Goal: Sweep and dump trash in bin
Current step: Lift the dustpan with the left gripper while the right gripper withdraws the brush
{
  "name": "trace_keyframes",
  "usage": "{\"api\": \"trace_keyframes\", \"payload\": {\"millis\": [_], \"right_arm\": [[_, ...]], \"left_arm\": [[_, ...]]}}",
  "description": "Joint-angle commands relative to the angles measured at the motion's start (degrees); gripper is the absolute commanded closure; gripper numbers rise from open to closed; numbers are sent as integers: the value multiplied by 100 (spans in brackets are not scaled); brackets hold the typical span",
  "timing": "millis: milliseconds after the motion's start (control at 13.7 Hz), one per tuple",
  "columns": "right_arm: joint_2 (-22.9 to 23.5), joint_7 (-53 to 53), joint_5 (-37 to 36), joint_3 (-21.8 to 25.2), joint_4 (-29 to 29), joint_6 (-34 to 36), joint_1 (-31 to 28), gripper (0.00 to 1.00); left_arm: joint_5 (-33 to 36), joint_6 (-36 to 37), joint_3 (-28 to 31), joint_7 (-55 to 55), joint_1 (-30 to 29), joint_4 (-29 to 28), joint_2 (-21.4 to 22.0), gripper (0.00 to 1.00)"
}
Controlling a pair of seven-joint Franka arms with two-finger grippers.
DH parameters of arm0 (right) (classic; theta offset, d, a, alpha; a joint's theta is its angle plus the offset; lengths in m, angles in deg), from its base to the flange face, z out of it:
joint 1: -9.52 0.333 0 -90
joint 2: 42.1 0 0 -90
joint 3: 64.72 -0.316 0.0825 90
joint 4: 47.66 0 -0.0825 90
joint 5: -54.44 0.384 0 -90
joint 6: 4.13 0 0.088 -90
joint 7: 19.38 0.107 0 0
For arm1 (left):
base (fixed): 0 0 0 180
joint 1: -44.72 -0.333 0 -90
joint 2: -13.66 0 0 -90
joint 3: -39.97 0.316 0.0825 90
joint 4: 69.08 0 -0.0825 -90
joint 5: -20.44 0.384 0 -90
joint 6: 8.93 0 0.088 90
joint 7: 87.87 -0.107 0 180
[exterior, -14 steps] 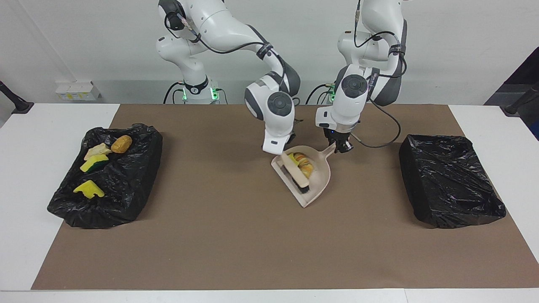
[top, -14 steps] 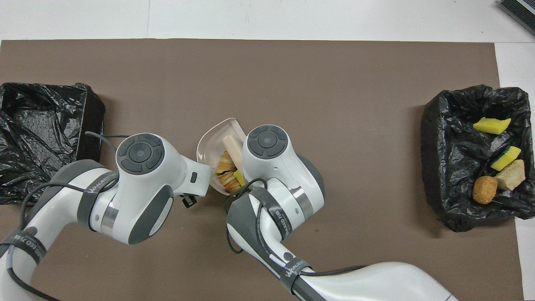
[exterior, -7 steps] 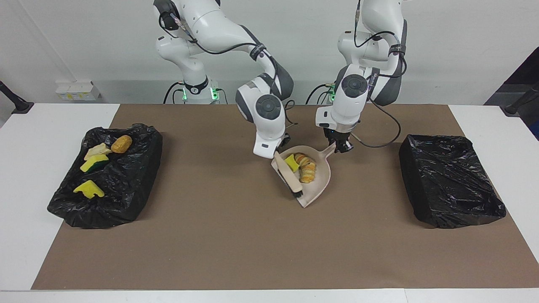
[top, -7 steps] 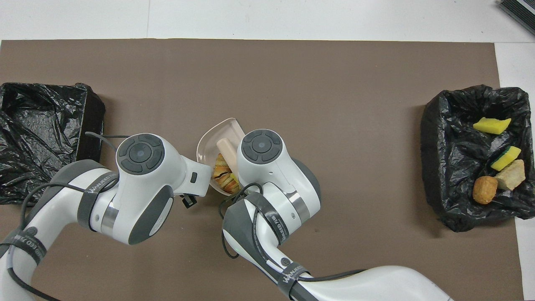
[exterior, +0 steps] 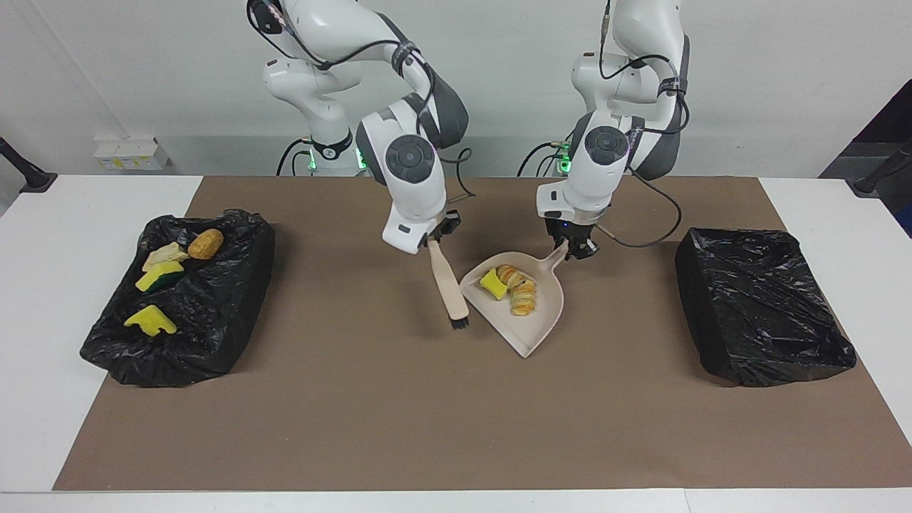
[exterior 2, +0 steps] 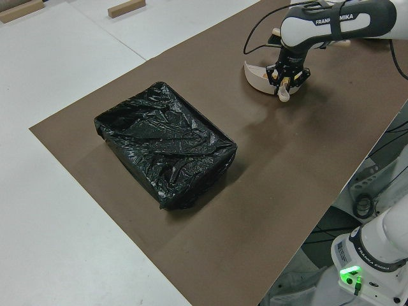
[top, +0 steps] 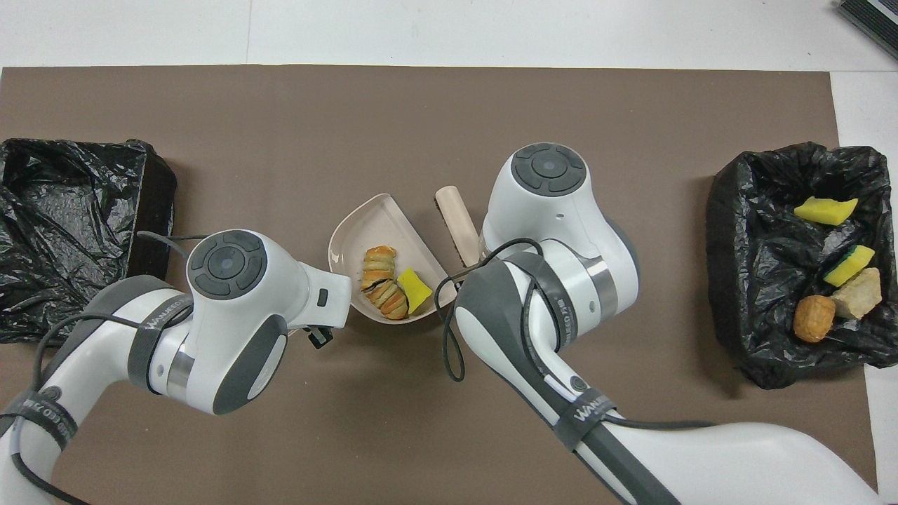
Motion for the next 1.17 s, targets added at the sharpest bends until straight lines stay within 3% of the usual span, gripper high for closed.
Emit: {"api": "trace_keyframes", "payload": {"millis": [0,366,512,732,1098], "right_arm": [[-283,885,-151,-77,348,-23,202,100],[-820,1783,68,-95,1606,-1139,896,100],[-654,2170,68,-95,1651,-1350,1432,100],[-548,2567,304,-95,1958,-2053,1908,100],[-478,2822,736,-95,2204,-2352,2146,100]], "left_arm": [[-103,-240,25,458,-90,-118,189,100],[-103,222,25,538,-995,179,759,100],[-103,1109,26,556,-1354,627,813,100],[-103,1770,140,381,-1952,1059,901,100],[-103,2115,271,-400,-2629,1227,997,100]]}}
